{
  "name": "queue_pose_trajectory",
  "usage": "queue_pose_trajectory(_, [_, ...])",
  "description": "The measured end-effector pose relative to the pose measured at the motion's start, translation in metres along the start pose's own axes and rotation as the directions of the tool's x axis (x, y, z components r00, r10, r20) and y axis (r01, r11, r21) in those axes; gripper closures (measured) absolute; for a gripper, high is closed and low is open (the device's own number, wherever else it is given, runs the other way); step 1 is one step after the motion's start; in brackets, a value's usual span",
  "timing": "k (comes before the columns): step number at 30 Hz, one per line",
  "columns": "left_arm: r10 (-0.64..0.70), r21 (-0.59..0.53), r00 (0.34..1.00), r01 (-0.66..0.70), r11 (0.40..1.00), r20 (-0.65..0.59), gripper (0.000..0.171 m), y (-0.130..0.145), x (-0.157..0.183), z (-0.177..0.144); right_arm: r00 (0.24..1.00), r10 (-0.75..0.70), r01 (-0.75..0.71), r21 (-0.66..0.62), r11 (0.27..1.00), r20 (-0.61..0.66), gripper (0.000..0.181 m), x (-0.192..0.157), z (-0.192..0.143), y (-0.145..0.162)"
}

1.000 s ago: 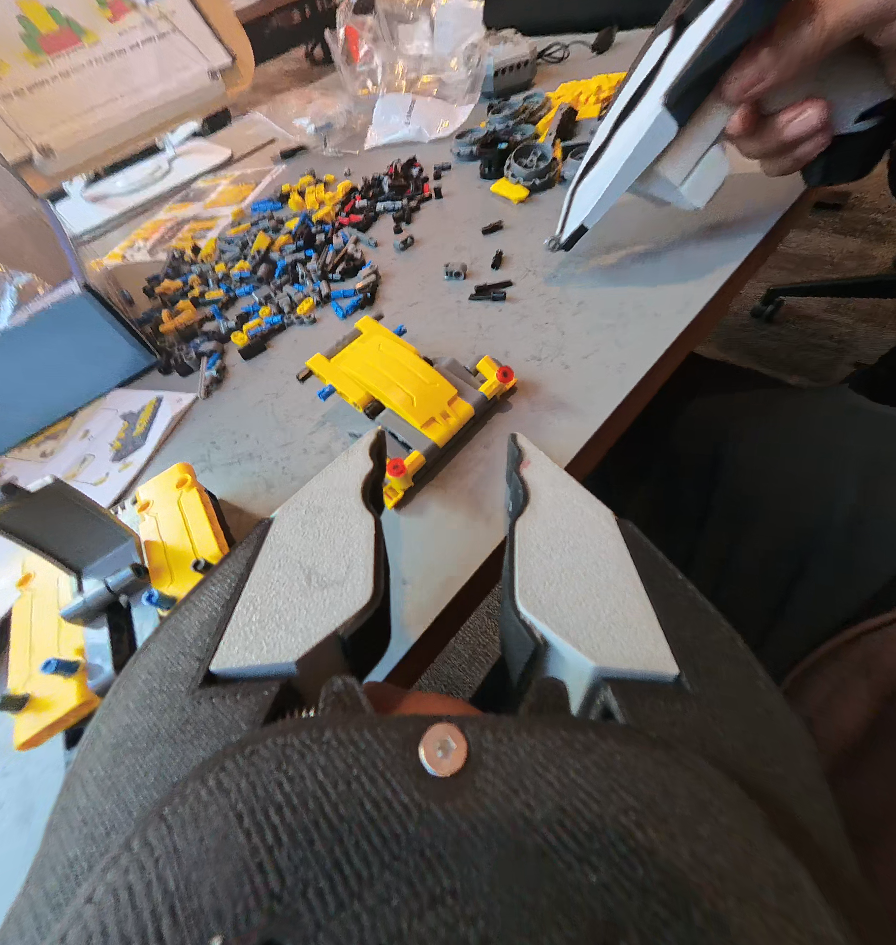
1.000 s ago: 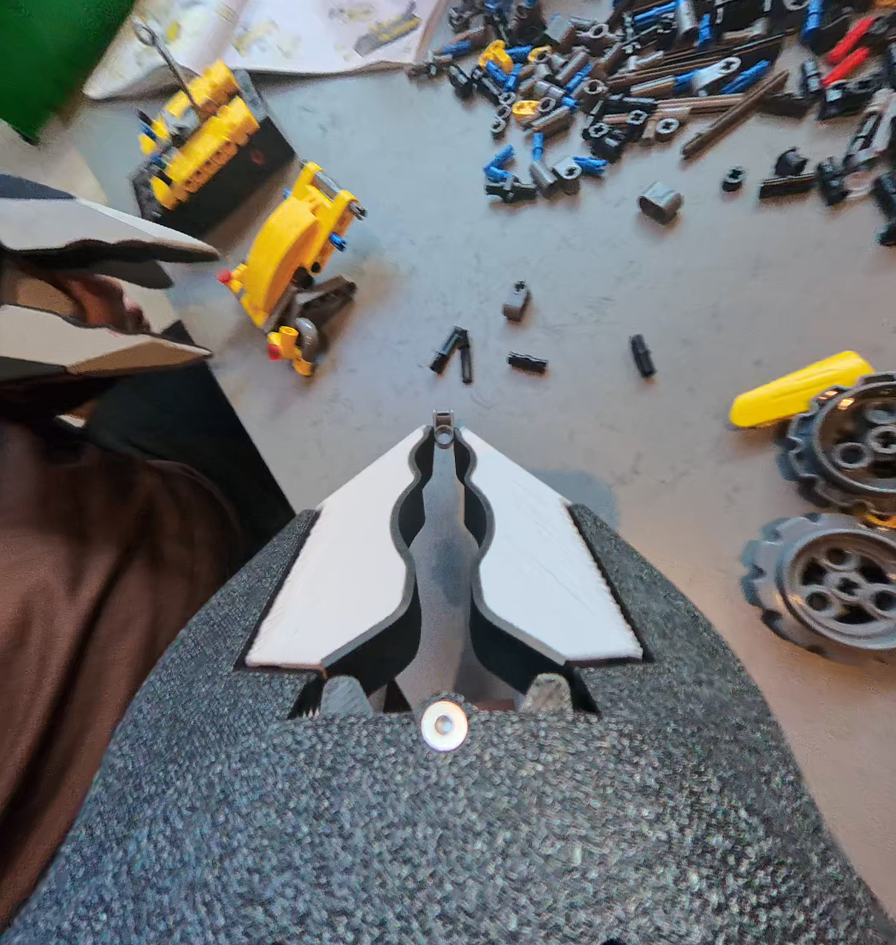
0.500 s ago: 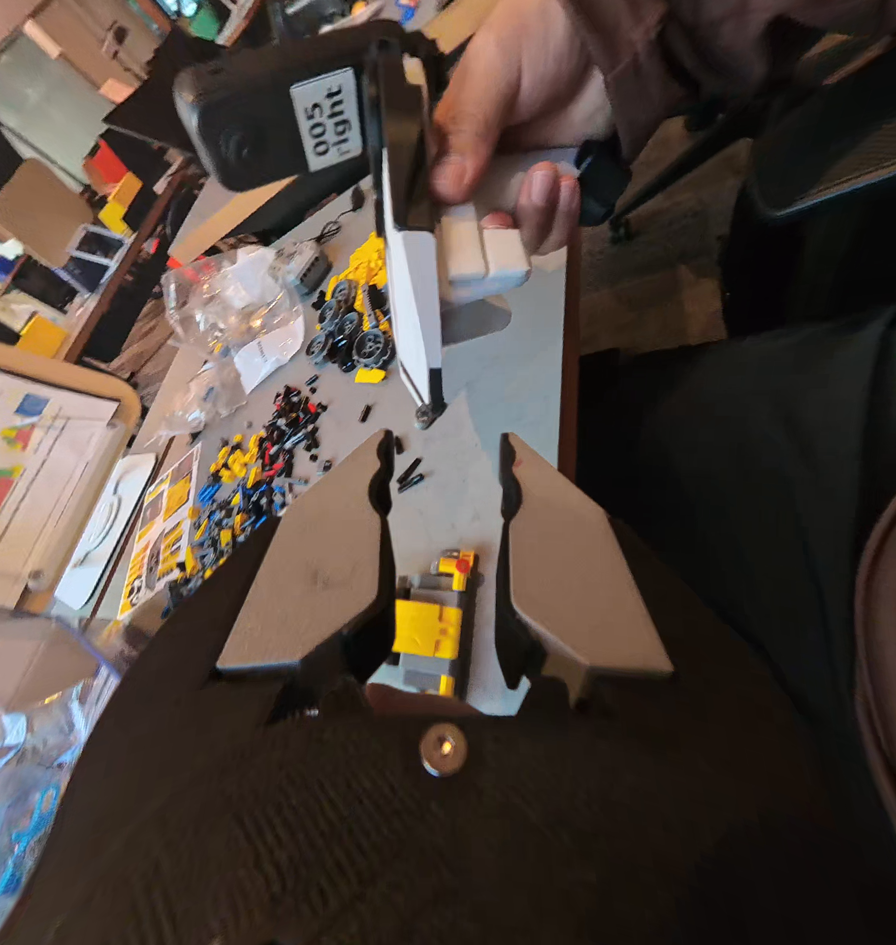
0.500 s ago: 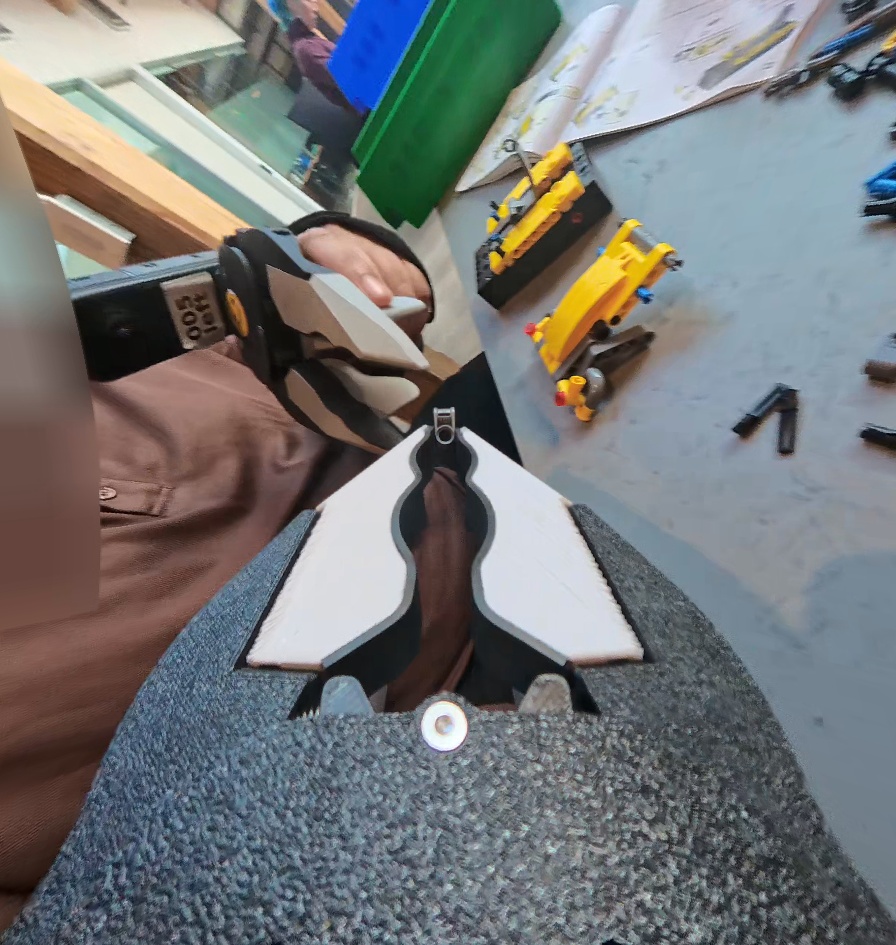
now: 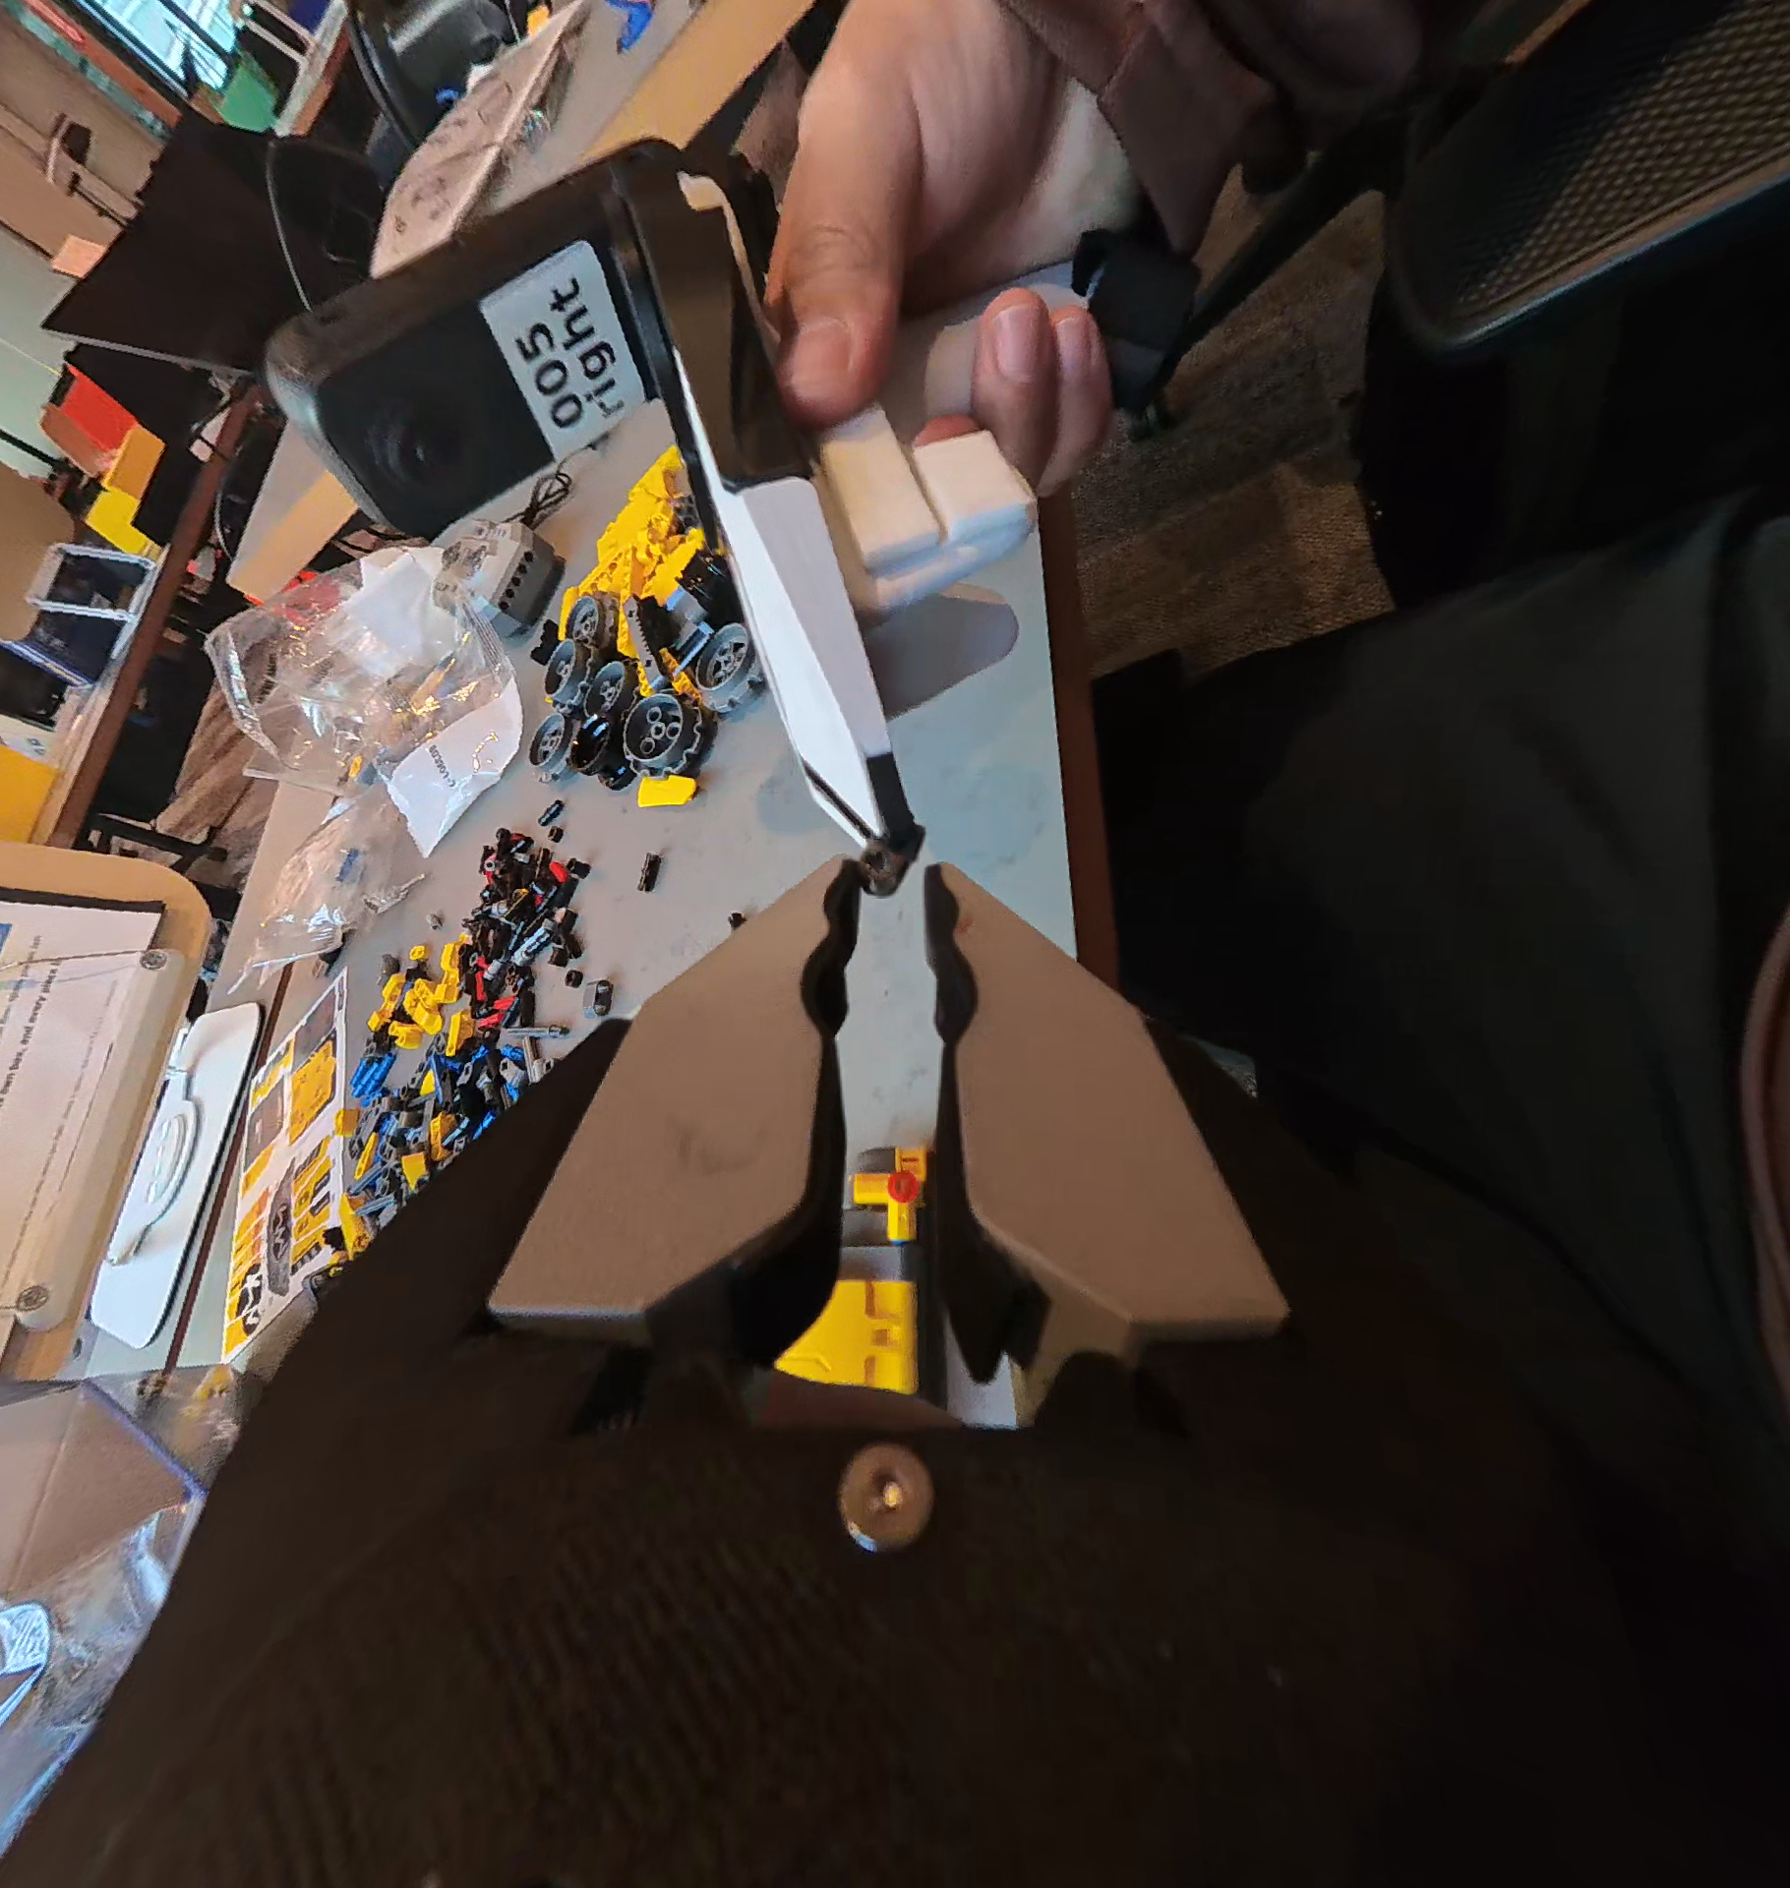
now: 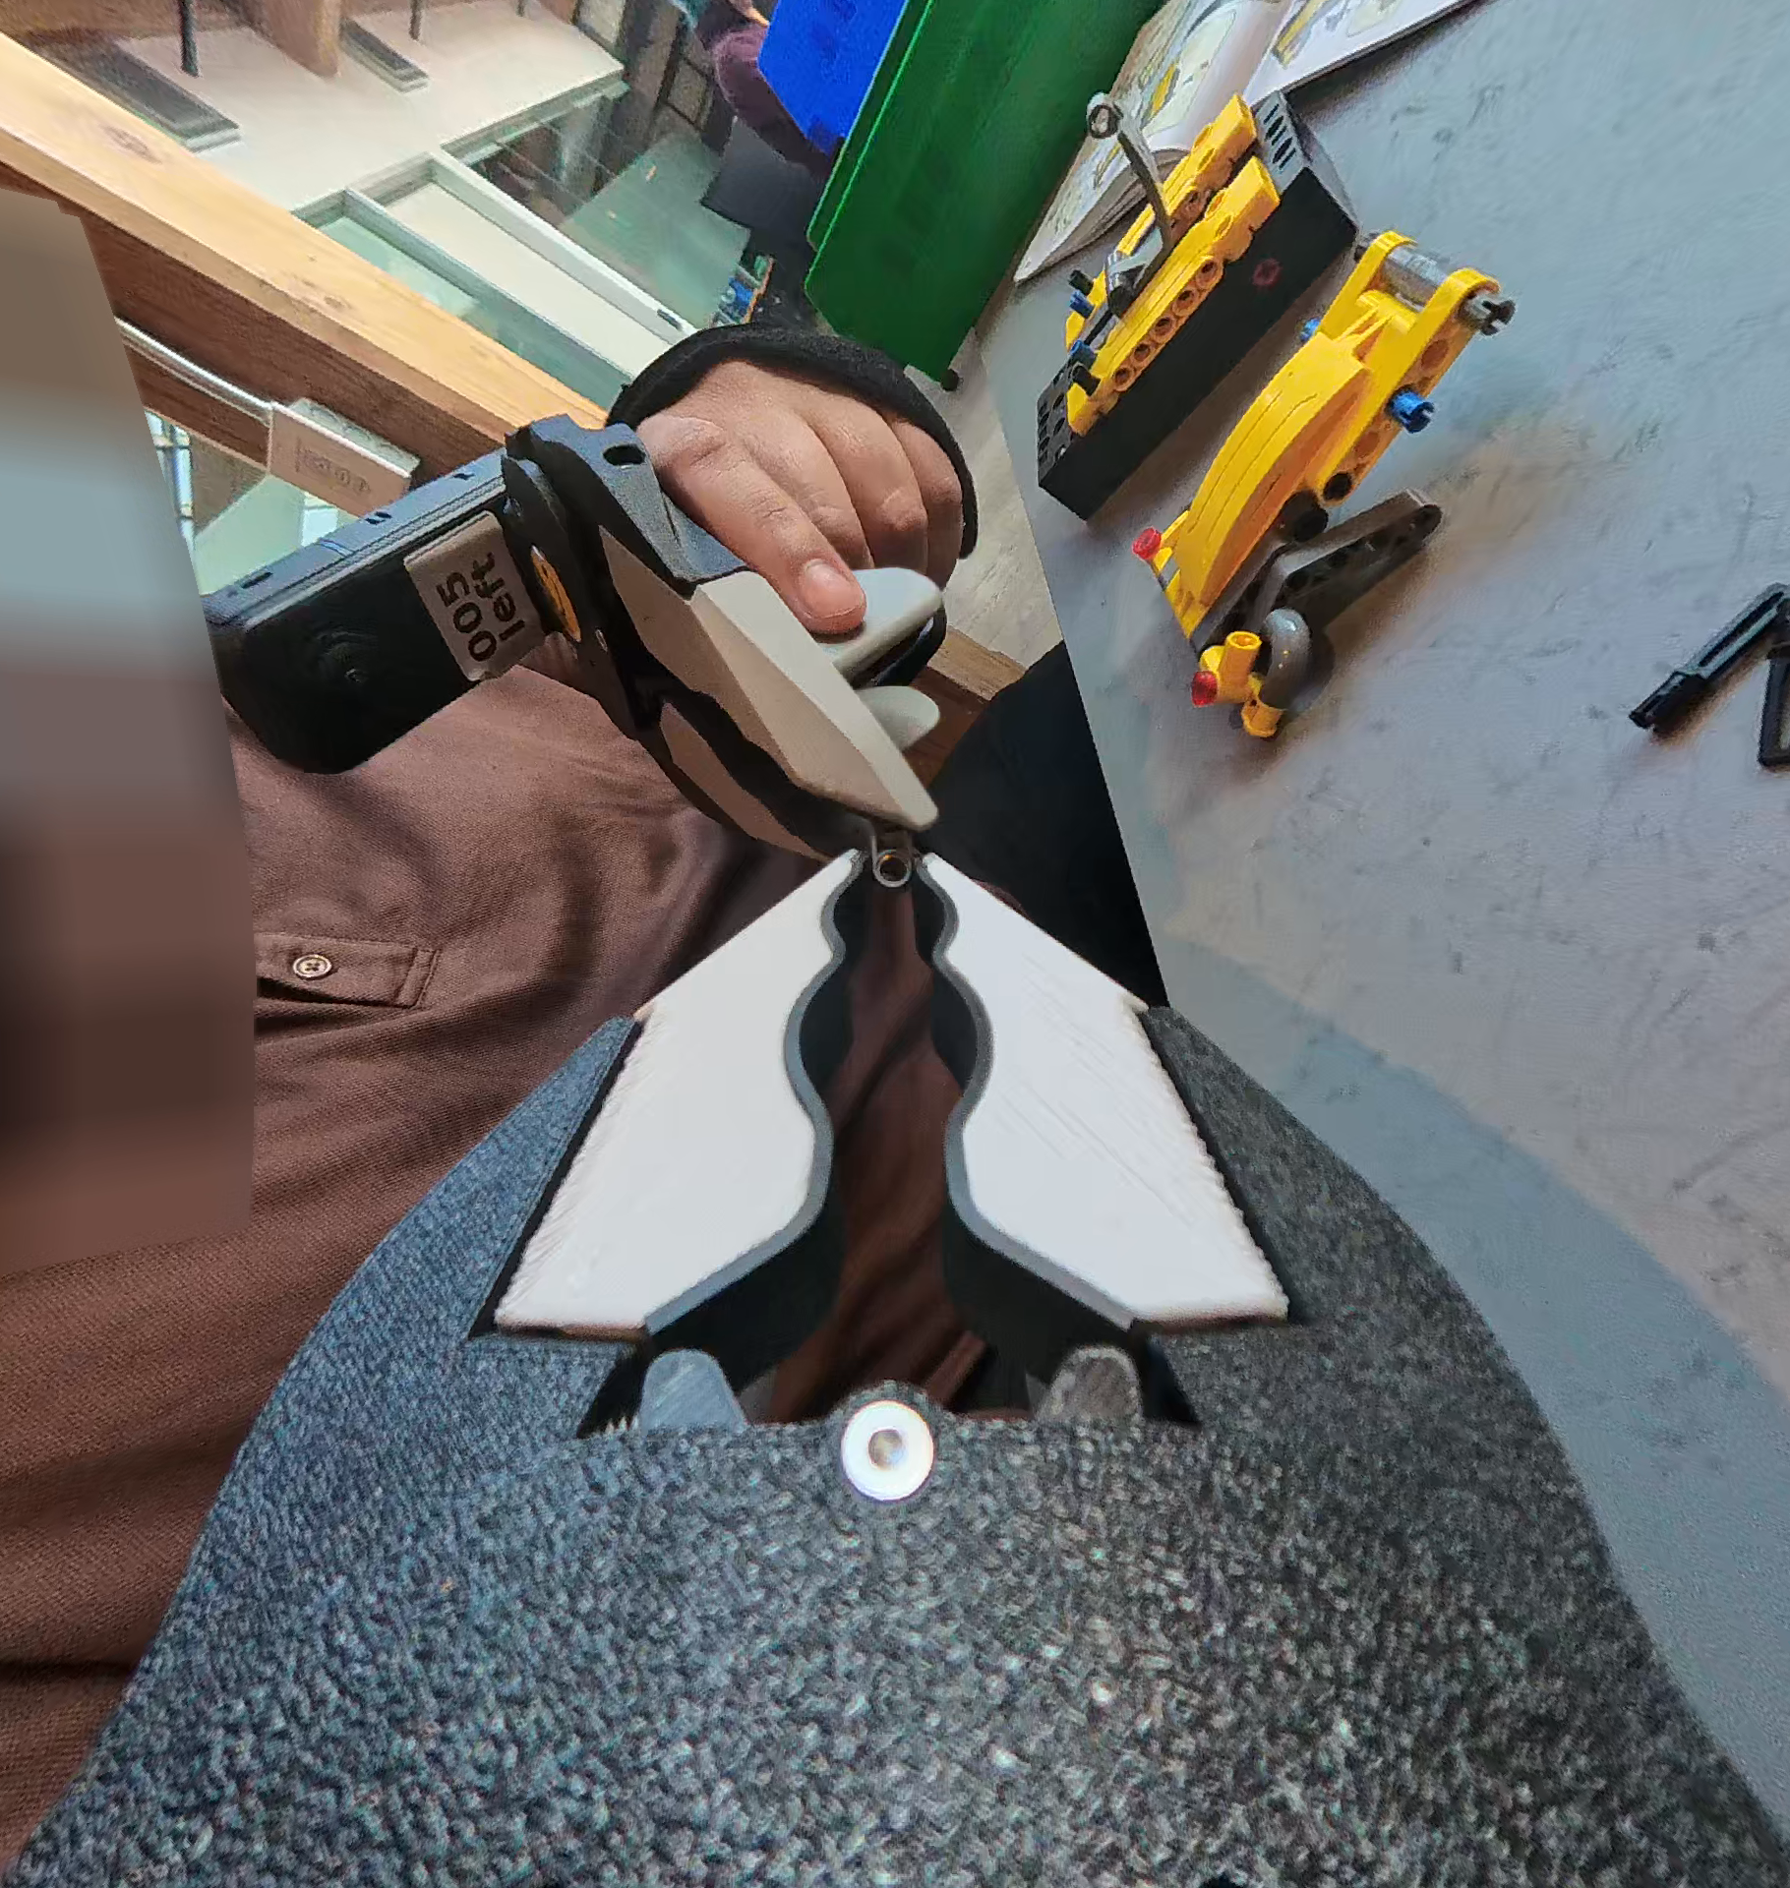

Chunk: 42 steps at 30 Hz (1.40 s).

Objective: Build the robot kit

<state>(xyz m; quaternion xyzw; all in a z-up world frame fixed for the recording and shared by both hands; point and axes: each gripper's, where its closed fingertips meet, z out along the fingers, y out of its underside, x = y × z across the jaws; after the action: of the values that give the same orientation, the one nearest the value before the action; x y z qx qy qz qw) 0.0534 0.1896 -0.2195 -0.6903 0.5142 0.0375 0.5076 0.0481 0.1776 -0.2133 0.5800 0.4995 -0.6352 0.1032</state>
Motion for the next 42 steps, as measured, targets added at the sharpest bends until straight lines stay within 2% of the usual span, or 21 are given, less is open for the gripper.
queue_pose_trajectory(6, [-0.074,0.001,0.997,0.074,0.997,0.013,0.166,0.002,-0.001,0.003,1.0,0.004,-0.004,0.017,1.0,-0.017,0.177,0.004,-0.001,0.0])
queue_pose_trajectory(8, [-0.143,-0.026,0.99,0.143,0.989,0.008,0.166,0.007,-0.001,0.005,0.994,-0.05,0.052,0.019,0.998,-0.098,0.175,0.013,-0.004,-0.002])
queue_pose_trajectory(10, [-0.223,-0.032,0.975,0.223,0.974,0.009,0.166,0.009,-0.005,0.005,0.963,-0.169,0.174,0.007,0.985,-0.21,0.166,0.019,-0.009,-0.004])
queue_pose_trajectory(12, [-0.299,-0.044,0.954,0.299,0.953,-0.003,0.166,0.011,-0.007,0.004,0.879,-0.331,0.337,-0.042,0.94,-0.343,0.166,0.023,-0.015,-0.008])
queue_pose_trajectory(14, [-0.354,-0.056,0.935,0.353,0.934,-0.02,0.166,0.014,-0.008,0.003,0.751,-0.477,0.476,-0.126,0.87,-0.456,0.165,0.025,-0.019,-0.011])
queue_pose_trajectory(17, [-0.403,-0.074,0.914,0.398,0.914,-0.053,0.166,0.014,-0.006,0.003,0.617,-0.619,0.581,-0.248,0.775,-0.487,0.164,0.018,-0.015,-0.009])
queue_pose_trajectory(20, [-0.435,-0.088,0.898,0.429,0.899,-0.073,0.166,0.014,-0.005,0.003,0.559,-0.672,0.621,-0.292,0.727,-0.485,0.163,0.013,-0.009,-0.008])
queue_pose_trajectory(25, [-0.432,-0.106,0.898,0.423,0.9,-0.085,0.166,0.012,0.001,0.004,0.559,-0.68,0.633,-0.286,0.719,-0.474,0.165,0.01,-0.003,-0.007])
queue_pose_trajectory(31, [-0.424,-0.11,0.901,0.415,0.903,-0.089,0.166,0.012,0.005,0.004,0.553,-0.685,0.648,-0.272,0.712,-0.474,0.176,0.008,-0.004,-0.007])
queue_pose_trajectory(35, [-0.441,-0.107,0.894,0.433,0.895,-0.074,0.166,0.013,-0.001,0.004,0.559,-0.673,0.655,-0.24,0.717,-0.485,0.17,0.005,-0.007,-0.011])
queue_pose_trajectory(42, [-0.445,-0.095,0.892,0.438,0.894,-0.08,0.166,0.008,0.0,0.006,0.568,-0.667,0.661,-0.215,0.719,-0.482,0.17,0.004,-0.008,-0.01])
